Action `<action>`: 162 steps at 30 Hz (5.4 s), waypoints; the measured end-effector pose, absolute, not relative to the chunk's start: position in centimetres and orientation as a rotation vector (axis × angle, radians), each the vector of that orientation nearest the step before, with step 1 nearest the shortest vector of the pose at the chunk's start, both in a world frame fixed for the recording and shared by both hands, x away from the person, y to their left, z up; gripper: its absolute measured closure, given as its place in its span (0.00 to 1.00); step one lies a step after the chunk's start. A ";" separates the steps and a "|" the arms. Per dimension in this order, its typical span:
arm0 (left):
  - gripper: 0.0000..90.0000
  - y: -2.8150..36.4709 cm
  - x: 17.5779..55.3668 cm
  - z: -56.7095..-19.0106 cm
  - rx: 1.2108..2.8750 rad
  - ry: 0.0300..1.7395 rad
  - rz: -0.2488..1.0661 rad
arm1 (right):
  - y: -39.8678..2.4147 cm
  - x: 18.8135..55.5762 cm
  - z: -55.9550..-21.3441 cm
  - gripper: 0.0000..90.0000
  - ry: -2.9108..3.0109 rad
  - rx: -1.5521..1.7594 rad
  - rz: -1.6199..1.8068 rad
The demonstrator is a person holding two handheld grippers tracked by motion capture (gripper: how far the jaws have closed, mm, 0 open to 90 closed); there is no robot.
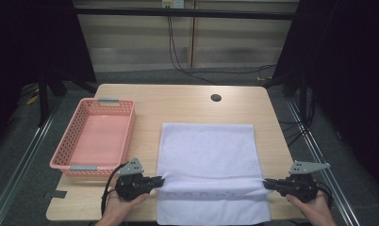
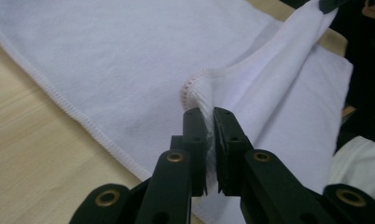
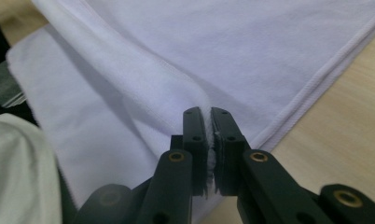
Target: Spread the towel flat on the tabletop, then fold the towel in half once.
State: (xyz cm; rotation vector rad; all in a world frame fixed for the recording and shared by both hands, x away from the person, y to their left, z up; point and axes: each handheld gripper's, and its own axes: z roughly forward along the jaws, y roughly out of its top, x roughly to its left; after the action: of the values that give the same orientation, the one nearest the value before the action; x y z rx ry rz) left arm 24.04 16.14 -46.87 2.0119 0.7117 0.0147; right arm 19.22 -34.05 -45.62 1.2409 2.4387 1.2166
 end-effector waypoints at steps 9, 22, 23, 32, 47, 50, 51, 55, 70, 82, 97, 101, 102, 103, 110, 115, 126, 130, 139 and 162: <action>0.81 16.6 20.9 -47.4 2.158 0.619 -0.051 | -34.0 15.7 -45.3 0.87 2.544 1.233 1.115; 0.67 17.2 22.9 -45.8 2.061 0.648 -0.059 | -33.8 15.3 -44.2 0.75 2.470 1.178 1.222; 0.64 16.6 23.7 -46.0 2.075 0.622 -0.072 | -33.3 15.8 -44.5 0.74 2.493 1.169 1.246; 0.65 13.0 23.7 -48.1 2.241 0.580 -0.091 | -27.7 19.7 -47.6 0.71 2.735 1.056 1.119; 0.63 14.4 20.9 -46.5 2.188 0.467 -0.194 | -28.6 15.9 -45.5 0.73 2.663 0.929 1.309; 0.58 13.4 23.3 -46.3 2.172 0.505 -0.139 | -29.0 17.2 -45.3 0.63 2.588 1.003 1.305; 0.57 13.2 24.2 -46.4 2.166 0.526 -0.129 | -29.0 18.0 -45.3 0.59 2.552 1.047 1.259; 0.58 11.7 28.9 -47.1 2.170 0.687 -0.090 | -28.9 21.4 -45.8 0.56 2.515 1.091 1.225; 0.57 11.2 33.1 -49.7 2.203 0.826 0.078 | -27.8 30.8 -49.7 0.53 2.466 1.226 1.039; 0.92 12.0 31.3 -49.9 2.209 0.808 0.116 | -27.7 28.1 -49.7 0.73 2.491 1.126 1.003; 0.81 13.0 23.7 -49.1 2.272 0.719 -0.047 | -28.6 22.6 -49.0 0.71 2.642 1.108 1.042; 0.74 13.1 23.3 -48.8 2.281 0.707 -0.093 | -28.3 20.6 -49.0 0.67 2.651 1.080 1.047; 0.72 13.0 23.8 -48.7 2.285 0.706 -0.085 | -28.3 20.6 -48.9 0.65 2.661 1.095 1.053; 0.69 13.0 24.3 -48.4 2.264 0.717 -0.071 | -28.4 20.9 -48.8 0.60 2.674 1.114 1.055; 0.61 12.7 30.4 -47.0 2.186 0.823 0.117 | -31.4 26.2 -46.8 0.48 2.430 1.206 1.085; 0.60 11.8 33.0 -47.0 2.170 0.833 0.165 | -32.9 30.7 -47.0 0.45 2.357 1.264 1.117; 0.53 11.8 34.4 -48.6 2.174 0.875 0.176 | -33.7 32.6 -50.1 0.63 2.397 1.341 1.073; 0.49 12.3 34.8 -48.6 2.171 0.871 0.134 | -33.8 32.2 -49.9 0.79 2.402 1.337 1.041; 0.46 12.8 35.3 -49.7 2.192 0.904 0.162 | -34.0 31.6 -49.9 0.91 2.423 1.339 1.059; 0.94 13.0 34.7 -46.0 2.066 0.784 0.053 | -35.6 30.4 -46.6 0.95 2.294 1.354 1.265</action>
State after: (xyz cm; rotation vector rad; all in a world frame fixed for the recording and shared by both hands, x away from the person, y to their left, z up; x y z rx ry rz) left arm 34.69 13.01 -46.04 2.0657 0.7842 0.0527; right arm 30.43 -35.63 -46.60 1.3541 2.2943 1.2651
